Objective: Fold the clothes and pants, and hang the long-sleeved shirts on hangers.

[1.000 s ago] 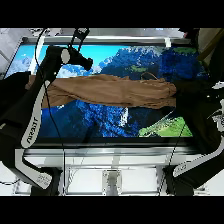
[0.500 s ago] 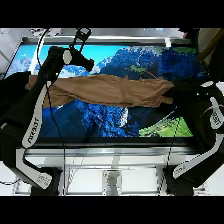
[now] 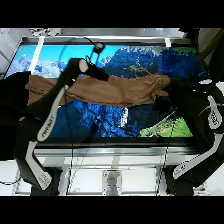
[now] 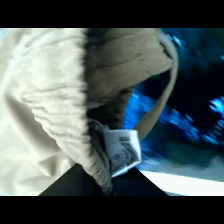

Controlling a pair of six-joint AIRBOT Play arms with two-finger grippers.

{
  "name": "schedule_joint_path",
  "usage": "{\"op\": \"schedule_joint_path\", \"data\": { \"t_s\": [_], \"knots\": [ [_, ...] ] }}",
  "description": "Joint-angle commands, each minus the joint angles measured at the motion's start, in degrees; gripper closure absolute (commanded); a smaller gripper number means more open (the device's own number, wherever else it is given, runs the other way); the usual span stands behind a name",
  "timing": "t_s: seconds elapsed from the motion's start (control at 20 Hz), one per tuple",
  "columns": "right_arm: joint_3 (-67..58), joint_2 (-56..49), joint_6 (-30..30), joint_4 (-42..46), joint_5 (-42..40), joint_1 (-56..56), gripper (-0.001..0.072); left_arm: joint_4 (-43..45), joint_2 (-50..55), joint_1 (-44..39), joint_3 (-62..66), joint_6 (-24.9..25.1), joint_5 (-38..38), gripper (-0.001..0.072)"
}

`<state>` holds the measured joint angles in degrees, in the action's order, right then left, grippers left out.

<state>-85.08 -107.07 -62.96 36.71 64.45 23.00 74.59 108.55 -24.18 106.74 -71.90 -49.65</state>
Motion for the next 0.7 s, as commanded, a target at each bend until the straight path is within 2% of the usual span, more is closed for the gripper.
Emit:
{"op": "schedule_joint_path", "data": {
  "t_s": [0.0,0.15,0.25,0.4,0.6,0.65],
  "knots": [
    [-5.0,1.4,0.2,-3.8,4.5,-0.2,0.0683,-2.7,5.4,-5.3,0.0,-5.0,-2.6,0.07],
    [-15.8,3.0,0.0,-4.0,13.3,-2.2,0.0684,-2.7,8.8,-10.0,0.0,-5.9,-2.7,0.07],
    [-23.1,3.1,-2.9,-2.6,17.3,-5.1,0.0685,-2.7,9.6,-11.9,0.0,-5.9,-2.0,0.07],
    [-30.1,3.1,-6.4,2.6,16.8,-11.3,0.0686,-0.5,7.0,-11.0,0.1,-8.2,-0.6,0.07],
    [-32.3,2.9,-7.0,6.0,14.8,-21.6,0.069,20.5,-2.3,-3.0,0.1,-18.1,-4.5,0.07],
    [-32.3,2.4,-7.0,6.8,12.3,-24.7,0.069,23.6,-5.0,-0.2,0.1,-18.8,-6.3,0.07]
  ]
}}
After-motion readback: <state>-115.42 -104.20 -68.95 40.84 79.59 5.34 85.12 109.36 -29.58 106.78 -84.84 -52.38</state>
